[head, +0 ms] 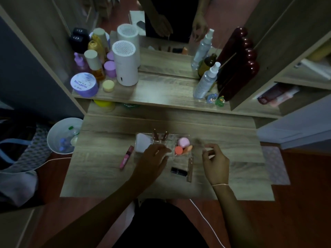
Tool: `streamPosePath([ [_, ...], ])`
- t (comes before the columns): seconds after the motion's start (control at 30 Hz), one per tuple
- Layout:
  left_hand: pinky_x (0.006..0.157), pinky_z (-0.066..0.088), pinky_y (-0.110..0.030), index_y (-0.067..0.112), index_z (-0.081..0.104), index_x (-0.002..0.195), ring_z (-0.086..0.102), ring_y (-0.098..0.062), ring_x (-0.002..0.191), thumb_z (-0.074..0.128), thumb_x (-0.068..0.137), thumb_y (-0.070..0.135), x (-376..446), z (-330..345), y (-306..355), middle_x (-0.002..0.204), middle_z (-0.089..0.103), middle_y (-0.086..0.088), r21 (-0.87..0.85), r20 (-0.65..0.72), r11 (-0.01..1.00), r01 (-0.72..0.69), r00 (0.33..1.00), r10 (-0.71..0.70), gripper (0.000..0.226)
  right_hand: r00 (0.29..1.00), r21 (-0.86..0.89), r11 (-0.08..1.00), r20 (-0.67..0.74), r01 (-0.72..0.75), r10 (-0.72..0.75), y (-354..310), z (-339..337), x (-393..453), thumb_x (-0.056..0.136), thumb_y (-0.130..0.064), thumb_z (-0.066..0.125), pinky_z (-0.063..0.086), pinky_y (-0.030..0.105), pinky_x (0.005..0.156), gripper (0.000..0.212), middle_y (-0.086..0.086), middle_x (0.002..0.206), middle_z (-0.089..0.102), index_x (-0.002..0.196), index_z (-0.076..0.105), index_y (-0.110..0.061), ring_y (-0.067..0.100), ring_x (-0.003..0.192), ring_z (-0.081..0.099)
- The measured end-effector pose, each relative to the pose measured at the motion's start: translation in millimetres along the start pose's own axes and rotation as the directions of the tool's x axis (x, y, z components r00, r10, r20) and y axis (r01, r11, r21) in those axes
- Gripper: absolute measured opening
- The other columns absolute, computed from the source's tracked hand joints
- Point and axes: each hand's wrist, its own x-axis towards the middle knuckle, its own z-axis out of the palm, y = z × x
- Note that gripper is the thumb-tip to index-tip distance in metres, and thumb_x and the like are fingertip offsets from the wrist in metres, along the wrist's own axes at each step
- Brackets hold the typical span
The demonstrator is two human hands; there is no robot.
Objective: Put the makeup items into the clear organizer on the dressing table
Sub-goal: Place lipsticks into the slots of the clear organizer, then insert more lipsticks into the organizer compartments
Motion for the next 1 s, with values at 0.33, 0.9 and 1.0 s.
streamPosePath([
  [0.33, 0.082, 0.048, -0.045, 0.002, 0.065, 0.099, 0.058, -0.036, 0.093, 0.049, 0.086, 0.011, -61, 6, -23, 0.1, 0.063, -0.022, 0.097, -0.048, 0.894, 0.437, 0.9, -0.434, 0.023, 0.919, -0.073, 0.959, 0.277, -0.272, 0.282, 55, 24, -29, 0.086, -0.023, 0.061, 0.05, 0.036, 0.083, 0.014, 0.014, 0.098, 0.073, 0.099, 0.066, -0.018, 0.035, 0.094, 0.066],
  [0.9, 0.082, 0.042, -0.053, -0.002, 0.049, 0.122, 0.048, -0.046, 0.1, 0.055, 0.088, 0.004, -36, 2, -66, 0.115, 0.05, -0.031, 0.259, -0.096, 0.647, 0.717, 0.685, -0.722, 0.035, 0.94, -0.121, 0.975, 0.269, -0.185, 0.211, 52, 54, -10, 0.085, -0.026, 0.063, 0.038, 0.029, 0.066, 0.018, 0.012, 0.09, 0.066, 0.093, 0.055, -0.012, 0.028, 0.083, 0.062],
  [1.0, 0.084, 0.043, -0.052, -0.004, 0.051, 0.12, 0.047, -0.046, 0.1, 0.053, 0.09, 0.004, -44, 0, -65, 0.117, 0.047, -0.031, 0.278, -0.084, 0.64, 0.716, 0.682, -0.726, 0.031, 0.93, -0.136, 0.973, 0.297, -0.185, 0.218, 54, 52, -10, 0.084, -0.022, 0.063, 0.039, 0.03, 0.069, 0.02, 0.014, 0.096, 0.066, 0.1, 0.055, -0.011, 0.031, 0.089, 0.062],
])
